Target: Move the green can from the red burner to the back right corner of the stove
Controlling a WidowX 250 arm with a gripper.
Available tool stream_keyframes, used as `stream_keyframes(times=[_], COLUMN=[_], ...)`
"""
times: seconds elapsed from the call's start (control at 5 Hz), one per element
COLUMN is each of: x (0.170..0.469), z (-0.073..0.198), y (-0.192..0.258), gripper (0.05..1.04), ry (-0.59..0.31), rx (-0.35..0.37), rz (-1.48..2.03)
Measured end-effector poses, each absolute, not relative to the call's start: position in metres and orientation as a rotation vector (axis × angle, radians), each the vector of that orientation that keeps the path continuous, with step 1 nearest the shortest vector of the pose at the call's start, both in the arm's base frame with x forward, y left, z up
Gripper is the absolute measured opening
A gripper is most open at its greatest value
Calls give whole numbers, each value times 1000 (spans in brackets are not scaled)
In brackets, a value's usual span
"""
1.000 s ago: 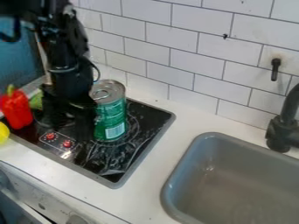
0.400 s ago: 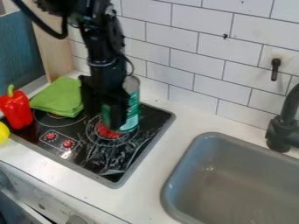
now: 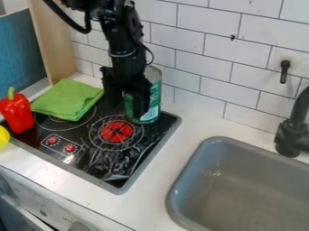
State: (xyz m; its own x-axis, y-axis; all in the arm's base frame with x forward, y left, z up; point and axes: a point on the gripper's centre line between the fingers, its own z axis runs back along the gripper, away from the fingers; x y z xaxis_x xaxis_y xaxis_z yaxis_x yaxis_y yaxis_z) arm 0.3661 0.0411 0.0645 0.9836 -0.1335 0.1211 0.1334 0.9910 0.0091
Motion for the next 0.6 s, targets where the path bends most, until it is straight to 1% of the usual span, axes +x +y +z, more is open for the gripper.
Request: stream_keyframes(times=[0.2,0.4,0.6], x=[373,366,346], z=[64,63,62], y=[42,43,41], gripper=[1001,1001,1001], ry=[-124,-117,-83], rx=[-4,11,7], rz=[-128,-134,-137])
